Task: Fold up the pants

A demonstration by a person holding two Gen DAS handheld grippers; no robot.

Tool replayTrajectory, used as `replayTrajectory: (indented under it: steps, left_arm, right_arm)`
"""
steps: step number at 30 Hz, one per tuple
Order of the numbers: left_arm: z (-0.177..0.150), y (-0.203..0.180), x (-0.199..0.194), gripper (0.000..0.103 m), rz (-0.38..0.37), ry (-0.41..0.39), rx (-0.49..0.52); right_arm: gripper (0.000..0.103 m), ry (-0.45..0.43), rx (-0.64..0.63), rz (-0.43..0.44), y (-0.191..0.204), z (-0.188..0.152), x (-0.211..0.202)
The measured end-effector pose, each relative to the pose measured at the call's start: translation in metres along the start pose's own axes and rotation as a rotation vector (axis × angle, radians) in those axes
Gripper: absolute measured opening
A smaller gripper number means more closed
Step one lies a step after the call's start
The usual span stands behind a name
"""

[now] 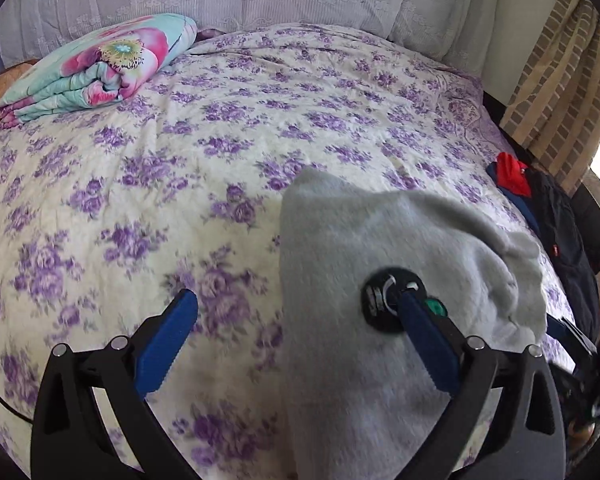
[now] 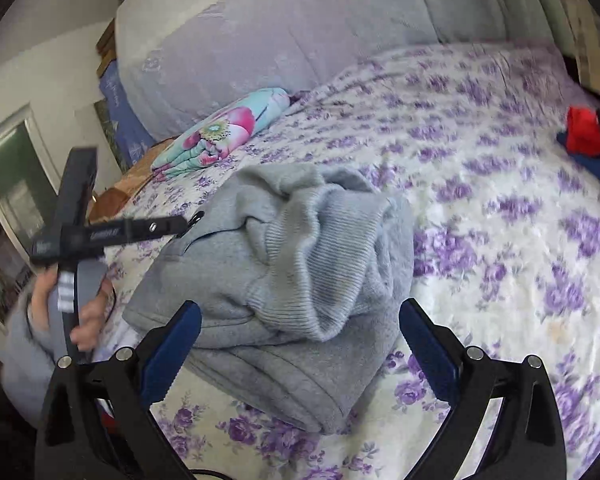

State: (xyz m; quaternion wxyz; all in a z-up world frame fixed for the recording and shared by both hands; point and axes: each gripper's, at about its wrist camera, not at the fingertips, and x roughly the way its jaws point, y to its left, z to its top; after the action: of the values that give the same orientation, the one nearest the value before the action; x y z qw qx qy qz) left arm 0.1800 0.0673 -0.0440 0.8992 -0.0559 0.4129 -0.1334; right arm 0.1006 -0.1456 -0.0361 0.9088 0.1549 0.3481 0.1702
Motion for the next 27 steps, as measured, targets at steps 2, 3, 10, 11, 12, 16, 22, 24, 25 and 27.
replayTrajectory:
  steps: [2, 3, 10, 11, 12, 16, 22, 24, 25, 27]
  left_arm:
    - [-0.013, -0.006, -0.005, 0.098, 0.018, -0.02, -0.002]
    - [-0.018, -0.007, -0.006, 0.098, 0.027, -0.029, -0.008]
    - [-0.032, -0.012, -0.004, 0.098, 0.071, -0.061, -0.044]
    - [-0.033, -0.013, -0.006, 0.098, 0.076, -0.067, -0.04]
    - [-0.034, -0.013, -0.007, 0.098, 0.078, -0.073, -0.037]
    - [-0.04, -0.019, -0.011, 0.098, 0.034, -0.058, -0.024]
    - [-0.054, -0.025, -0.006, 0.099, 0.042, -0.08, 0.002]
    - [-0.055, -0.02, -0.003, 0.099, 0.013, -0.072, -0.035]
    - [-0.056, -0.018, -0.003, 0.099, 0.002, -0.071, -0.047]
    - [-0.058, -0.018, -0.003, 0.099, 0.0, -0.079, -0.049]
  right_arm:
    - [0.099, 0.031, 0.099, 0.071, -0.012, 0.002, 0.01]
    - [0.099, 0.047, 0.127, 0.098, -0.015, 0.004, 0.015]
    - [0.1, 0.055, 0.18, 0.097, -0.024, 0.015, 0.037]
    - [0.1, 0.056, 0.184, 0.089, -0.026, 0.015, 0.039]
    - [0.1, 0.059, 0.184, 0.085, -0.028, 0.016, 0.041]
    - [0.1, 0.062, 0.155, 0.086, -0.03, 0.015, 0.045]
    - [0.1, 0.034, 0.124, 0.083, -0.029, 0.01, 0.045]
    - [0.1, 0.027, 0.12, 0.082, -0.029, 0.008, 0.044]
    - [0.1, 0.025, 0.121, 0.084, -0.029, 0.008, 0.044]
    - [0.1, 0.018, 0.121, 0.083, -0.028, 0.007, 0.043]
